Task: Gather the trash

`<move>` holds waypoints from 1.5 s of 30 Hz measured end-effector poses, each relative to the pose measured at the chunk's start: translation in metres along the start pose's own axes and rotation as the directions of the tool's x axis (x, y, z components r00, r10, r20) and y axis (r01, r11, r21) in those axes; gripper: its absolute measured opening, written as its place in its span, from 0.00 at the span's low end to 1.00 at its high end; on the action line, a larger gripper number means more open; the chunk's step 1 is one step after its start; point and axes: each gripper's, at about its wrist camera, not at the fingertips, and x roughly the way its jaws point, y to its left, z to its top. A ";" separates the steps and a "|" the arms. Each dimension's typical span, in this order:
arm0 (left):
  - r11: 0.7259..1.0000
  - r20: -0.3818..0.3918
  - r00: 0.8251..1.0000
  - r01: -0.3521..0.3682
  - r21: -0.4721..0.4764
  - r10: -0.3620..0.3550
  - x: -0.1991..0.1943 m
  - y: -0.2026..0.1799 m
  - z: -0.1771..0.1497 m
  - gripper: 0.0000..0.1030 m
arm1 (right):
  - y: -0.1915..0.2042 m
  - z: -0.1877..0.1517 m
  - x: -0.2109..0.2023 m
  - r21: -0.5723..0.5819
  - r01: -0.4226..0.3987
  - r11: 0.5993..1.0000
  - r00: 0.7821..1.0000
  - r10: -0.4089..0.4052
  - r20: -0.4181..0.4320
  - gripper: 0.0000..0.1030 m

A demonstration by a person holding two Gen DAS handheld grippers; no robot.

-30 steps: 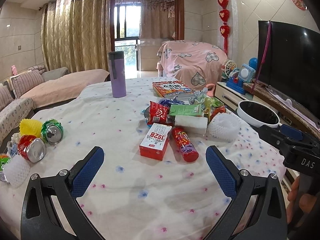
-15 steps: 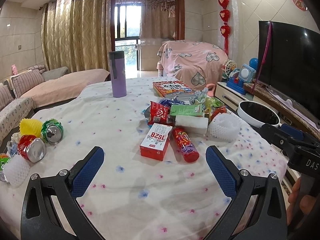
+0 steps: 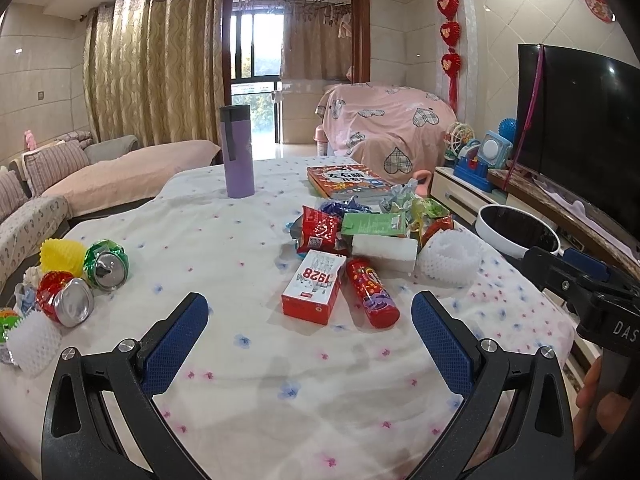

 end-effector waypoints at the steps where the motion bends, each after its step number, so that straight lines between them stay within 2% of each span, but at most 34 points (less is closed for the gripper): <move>1: 1.000 0.000 1.000 -0.001 0.000 0.001 0.000 0.000 0.000 1.00 | 0.000 0.000 0.000 0.000 0.001 1.000 1.000 -0.001 0.003 1.00; 13: 1.000 -0.017 1.000 -0.009 -0.008 0.009 0.008 0.010 -0.002 1.00 | 0.006 -0.003 0.005 -0.009 -0.016 1.000 1.000 0.016 -0.015 1.00; 22: 1.000 -0.090 0.996 0.003 -0.030 -0.006 0.032 0.035 -0.001 0.98 | 0.017 -0.006 0.029 0.013 -0.091 0.996 0.991 0.092 -0.099 0.99; 25: 0.999 -0.119 0.993 0.000 -0.042 -0.005 0.042 0.045 -0.002 0.97 | 0.021 -0.009 0.045 0.025 -0.117 0.993 0.982 0.120 -0.147 0.92; 27: 0.999 -0.140 0.990 0.012 -0.050 -0.019 0.048 0.050 -0.004 0.97 | 0.025 -0.012 0.060 0.035 -0.133 0.991 0.972 0.137 -0.192 0.80; 30: 0.998 -0.170 0.985 0.025 -0.049 -0.033 0.058 0.053 -0.007 0.97 | 0.031 -0.018 0.082 0.048 -0.152 0.987 0.953 0.159 -0.257 0.73; 36: 0.998 -0.212 0.976 0.049 -0.041 -0.056 0.078 0.050 -0.005 0.97 | 0.041 -0.021 0.121 0.063 -0.179 0.982 0.920 0.190 -0.342 0.61; 41: 0.998 -0.250 0.966 0.062 -0.028 -0.067 0.097 0.045 -0.002 0.97 | 0.043 -0.020 0.152 0.087 -0.196 0.977 0.887 0.215 -0.408 0.55; 43: 0.997 -0.263 0.962 0.071 -0.028 -0.076 0.103 0.044 -0.001 0.97 | 0.039 -0.021 0.161 0.109 -0.201 0.973 0.873 0.229 -0.430 0.48; 44: 0.997 -0.269 0.960 0.075 -0.026 -0.080 0.107 0.042 0.000 0.97 | 0.037 -0.019 0.162 0.109 -0.202 0.973 0.872 0.230 -0.432 0.37; 45: 0.997 -0.276 0.958 0.077 -0.020 -0.079 0.111 0.040 0.001 0.97 | 0.034 -0.018 0.161 0.117 -0.207 0.971 0.866 0.238 -0.440 0.35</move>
